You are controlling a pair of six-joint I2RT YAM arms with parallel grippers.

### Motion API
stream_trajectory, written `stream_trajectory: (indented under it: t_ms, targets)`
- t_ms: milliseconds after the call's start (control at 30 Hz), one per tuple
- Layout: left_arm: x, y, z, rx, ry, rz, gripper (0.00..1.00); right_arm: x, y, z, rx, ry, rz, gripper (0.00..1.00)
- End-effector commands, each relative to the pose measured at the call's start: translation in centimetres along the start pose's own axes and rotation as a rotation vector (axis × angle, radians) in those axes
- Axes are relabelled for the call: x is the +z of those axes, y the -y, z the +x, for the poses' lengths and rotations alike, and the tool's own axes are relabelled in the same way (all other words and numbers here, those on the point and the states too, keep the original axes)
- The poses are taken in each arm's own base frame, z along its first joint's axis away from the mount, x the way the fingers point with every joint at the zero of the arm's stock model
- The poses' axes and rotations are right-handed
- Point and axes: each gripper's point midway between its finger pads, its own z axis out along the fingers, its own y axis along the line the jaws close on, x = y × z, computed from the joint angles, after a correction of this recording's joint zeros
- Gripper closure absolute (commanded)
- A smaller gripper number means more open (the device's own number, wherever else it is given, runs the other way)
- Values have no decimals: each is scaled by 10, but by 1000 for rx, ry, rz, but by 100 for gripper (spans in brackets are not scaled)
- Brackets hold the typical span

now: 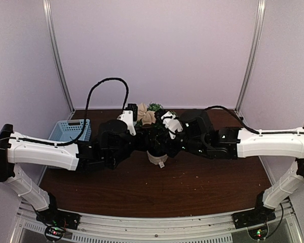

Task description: Decorate the small christmas tree

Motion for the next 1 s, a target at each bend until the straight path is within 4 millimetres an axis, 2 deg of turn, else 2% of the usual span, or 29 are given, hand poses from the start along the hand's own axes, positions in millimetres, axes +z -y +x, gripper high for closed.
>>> stream_trajectory:
  t_ms: [0,367,767,967]
  targets:
    - [1,9,-18,-37,60,10,60,4,6,-6,-9,-7,34,100]
    - [1,3,-12,-47,51,-14,59,12,13,6,-20,-69,84,100]
    - [2,0,-9,-50,50,-22,57,5,17,-8,-6,-34,94,100]
    - [4,1,-6,-45,38,-23,56,11,14,-9,-16,-48,86,100]
